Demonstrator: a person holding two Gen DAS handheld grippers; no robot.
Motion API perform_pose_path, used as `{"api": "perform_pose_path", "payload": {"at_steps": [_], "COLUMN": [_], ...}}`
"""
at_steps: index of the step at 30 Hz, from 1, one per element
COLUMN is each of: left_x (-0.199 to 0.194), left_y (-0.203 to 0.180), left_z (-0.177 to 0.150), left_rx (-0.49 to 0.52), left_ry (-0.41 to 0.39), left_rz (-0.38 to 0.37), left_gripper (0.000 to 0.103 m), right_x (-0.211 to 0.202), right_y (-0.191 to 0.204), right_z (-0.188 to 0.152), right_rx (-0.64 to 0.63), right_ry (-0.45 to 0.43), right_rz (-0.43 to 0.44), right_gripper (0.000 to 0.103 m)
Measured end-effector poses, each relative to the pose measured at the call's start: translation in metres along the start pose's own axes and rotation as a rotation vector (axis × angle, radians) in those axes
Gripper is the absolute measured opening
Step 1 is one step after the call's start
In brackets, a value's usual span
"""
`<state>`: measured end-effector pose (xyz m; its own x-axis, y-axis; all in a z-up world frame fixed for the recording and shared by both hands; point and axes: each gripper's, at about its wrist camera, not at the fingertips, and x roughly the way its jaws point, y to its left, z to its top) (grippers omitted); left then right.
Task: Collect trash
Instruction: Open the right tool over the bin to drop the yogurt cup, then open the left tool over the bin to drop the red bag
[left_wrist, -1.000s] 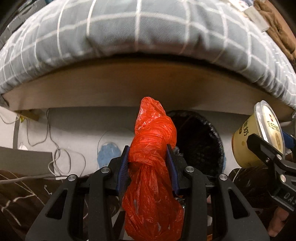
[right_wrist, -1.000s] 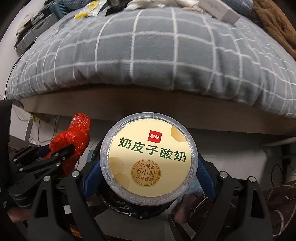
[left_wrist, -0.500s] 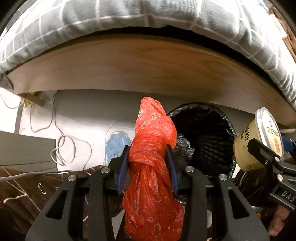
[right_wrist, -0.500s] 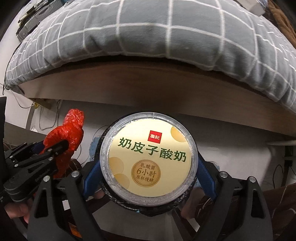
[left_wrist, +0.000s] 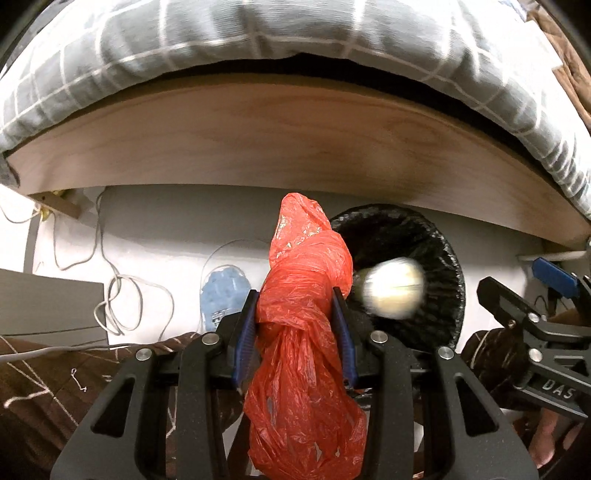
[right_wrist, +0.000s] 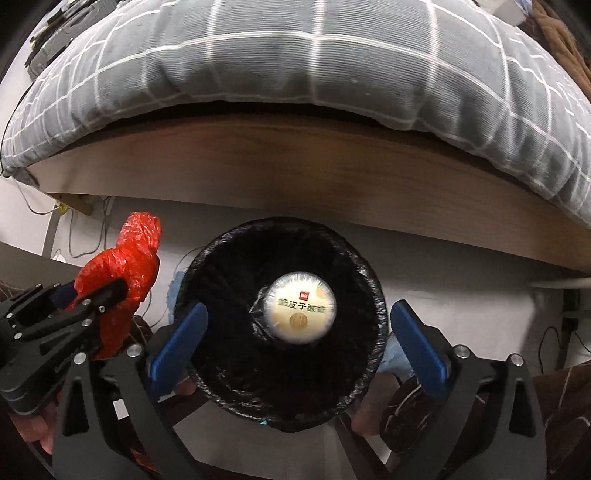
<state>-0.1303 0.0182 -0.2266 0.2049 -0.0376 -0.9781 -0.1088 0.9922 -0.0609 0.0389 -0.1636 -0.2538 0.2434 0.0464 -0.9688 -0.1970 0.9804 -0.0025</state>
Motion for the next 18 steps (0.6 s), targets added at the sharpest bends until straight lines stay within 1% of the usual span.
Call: {"api": "perform_pose_path", "payload": {"at_steps": [3,6,11,18], "left_x": [0.003,0.005,0.010,0.012], "left_y": [-0.008,-0.016,-0.041,-0.079], "left_z": [0.000,0.001,0.004,0.005], "left_rx": [0.009,0.017,0.049,0.102], "left_ry": [0.005,0.010,0.021,0.028], "left_rz": [-0.010,-0.018,-0.041,-0.063], "left_gripper": [0.037,0.037,0.037,0.037], "right_x": [-0.001,-0.006,-0.007,-0.013], "right_y": [-0.007,-0.020,-0.048,-0.076], "right_z": [-0.002,-0.007,-0.015,-0.021], "right_rx": [-0.001,0.008,0.069,0.142], "right_ry": [-0.003,-0.022,-0.033,-0.047], "right_rz": [-0.006,-0.031,-0.058,-0.090], "right_gripper": [0.095,0.095,0.095,0.095]}}
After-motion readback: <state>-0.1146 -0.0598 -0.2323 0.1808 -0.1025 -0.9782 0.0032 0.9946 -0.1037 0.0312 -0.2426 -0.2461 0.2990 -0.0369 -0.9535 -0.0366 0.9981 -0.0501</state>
